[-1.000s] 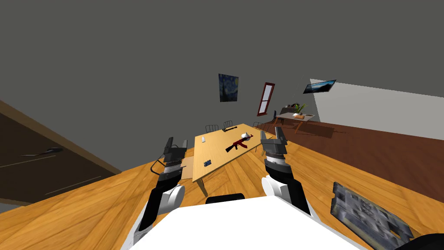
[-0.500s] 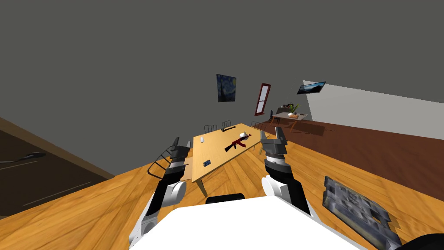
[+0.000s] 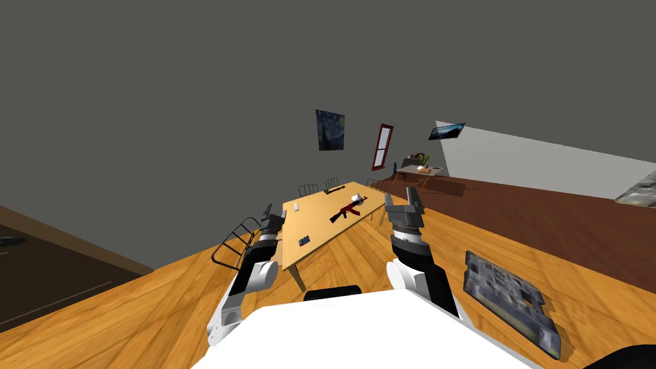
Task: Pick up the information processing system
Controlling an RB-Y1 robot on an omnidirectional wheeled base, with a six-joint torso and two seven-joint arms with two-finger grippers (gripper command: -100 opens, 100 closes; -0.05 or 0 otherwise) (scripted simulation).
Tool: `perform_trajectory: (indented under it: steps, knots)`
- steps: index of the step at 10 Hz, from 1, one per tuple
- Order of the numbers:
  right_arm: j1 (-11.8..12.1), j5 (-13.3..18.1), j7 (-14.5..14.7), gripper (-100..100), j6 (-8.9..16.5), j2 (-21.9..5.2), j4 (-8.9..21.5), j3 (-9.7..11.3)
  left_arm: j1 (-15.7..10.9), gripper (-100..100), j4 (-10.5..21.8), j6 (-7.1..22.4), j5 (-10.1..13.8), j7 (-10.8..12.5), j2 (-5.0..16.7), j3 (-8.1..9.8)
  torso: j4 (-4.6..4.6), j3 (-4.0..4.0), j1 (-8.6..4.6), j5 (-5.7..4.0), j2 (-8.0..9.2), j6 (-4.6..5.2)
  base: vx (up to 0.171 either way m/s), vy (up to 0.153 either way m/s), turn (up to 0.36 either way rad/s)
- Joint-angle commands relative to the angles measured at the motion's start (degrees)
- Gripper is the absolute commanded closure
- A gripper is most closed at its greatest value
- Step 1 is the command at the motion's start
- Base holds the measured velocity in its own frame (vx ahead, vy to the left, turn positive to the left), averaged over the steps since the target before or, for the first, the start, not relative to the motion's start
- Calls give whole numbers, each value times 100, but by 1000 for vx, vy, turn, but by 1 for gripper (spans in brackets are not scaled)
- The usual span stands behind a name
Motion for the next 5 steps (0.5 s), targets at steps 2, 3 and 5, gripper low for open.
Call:
perform_trajectory:
  steps: [2,3,5]
  knots:
    - [1,0,0,0,0,0,0,0,-271,-100,388,395,148,156,18,62,0,-1,0,0,-2,-3,-14,17,-64]
    - [0,0,0,0,0,0,0,0,-271,-100,388,482,148,156,18,62,-1,-3,-2,0,-5,-1,-11,12,-50]
    - [0,0,0,0,0,0,0,0,-592,-100,767,887,331,342,42,133,-1,-2,-3,-1,-4,-2,-18,15,-127]
